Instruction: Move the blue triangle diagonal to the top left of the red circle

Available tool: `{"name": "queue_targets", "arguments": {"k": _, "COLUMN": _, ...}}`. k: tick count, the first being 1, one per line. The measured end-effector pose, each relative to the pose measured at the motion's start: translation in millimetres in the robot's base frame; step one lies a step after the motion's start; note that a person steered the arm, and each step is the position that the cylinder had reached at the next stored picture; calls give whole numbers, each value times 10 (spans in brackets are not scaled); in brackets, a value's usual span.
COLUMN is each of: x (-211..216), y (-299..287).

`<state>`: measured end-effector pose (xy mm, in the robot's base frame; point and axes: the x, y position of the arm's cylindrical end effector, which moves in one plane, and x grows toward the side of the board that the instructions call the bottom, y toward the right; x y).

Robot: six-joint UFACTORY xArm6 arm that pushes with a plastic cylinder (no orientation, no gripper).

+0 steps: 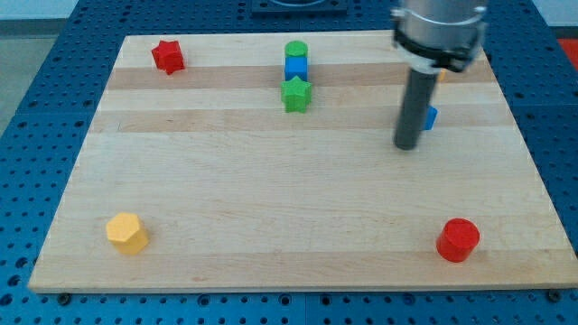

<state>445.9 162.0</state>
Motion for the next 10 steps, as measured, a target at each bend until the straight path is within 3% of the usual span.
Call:
{"name": "queue_targets", "arguments": {"k": 1, "x": 311, "y": 740}}
{"name": "queue_targets", "arguments": {"k": 2, "x": 298, "y": 1000}}
{"name": "queue_targets", "arguments": {"k": 3, "x": 21, "y": 841}}
{"name": "queue_targets", "arguments": {"k": 5, "x": -89, "y": 183}}
{"name": "queue_targets", "arguments": {"k": 8, "x": -349, "y": 359}}
{"name": "queue_targets", "arguments": {"k": 10, "x": -778, "y": 325}}
